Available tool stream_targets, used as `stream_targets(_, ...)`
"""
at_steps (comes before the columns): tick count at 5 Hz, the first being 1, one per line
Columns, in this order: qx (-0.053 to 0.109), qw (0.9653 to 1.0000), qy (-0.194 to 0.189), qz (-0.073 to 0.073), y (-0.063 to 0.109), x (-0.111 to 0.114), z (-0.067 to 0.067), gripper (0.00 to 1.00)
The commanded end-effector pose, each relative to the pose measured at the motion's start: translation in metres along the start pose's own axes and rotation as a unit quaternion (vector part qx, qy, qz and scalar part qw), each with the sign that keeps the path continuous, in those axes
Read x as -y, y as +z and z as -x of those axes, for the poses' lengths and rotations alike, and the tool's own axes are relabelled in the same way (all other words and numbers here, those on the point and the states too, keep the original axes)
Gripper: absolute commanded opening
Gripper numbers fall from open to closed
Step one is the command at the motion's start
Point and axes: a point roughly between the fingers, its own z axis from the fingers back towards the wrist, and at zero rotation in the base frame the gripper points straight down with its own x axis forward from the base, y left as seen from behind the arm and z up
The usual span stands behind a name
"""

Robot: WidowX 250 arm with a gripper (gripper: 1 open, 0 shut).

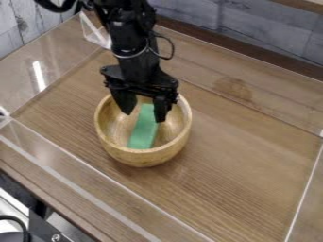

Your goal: Move green object from inside the wooden bowl to the table next to it

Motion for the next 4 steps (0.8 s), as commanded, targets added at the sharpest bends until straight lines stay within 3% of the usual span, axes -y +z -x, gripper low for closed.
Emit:
stream_targets(1, 0.012, 0.9997, -0.023, 0.0, -0.0002, 0.0022, -0.0061, 1.0)
stream_targets(2, 0.008, 0.9991, -0.041, 0.002, -0.0043, -0.0024, -0.008, 1.0)
stream_targets(4, 0.006, 0.9997, -0.023, -0.001, -0.0083, -0.0057, -0.0008, 1.0)
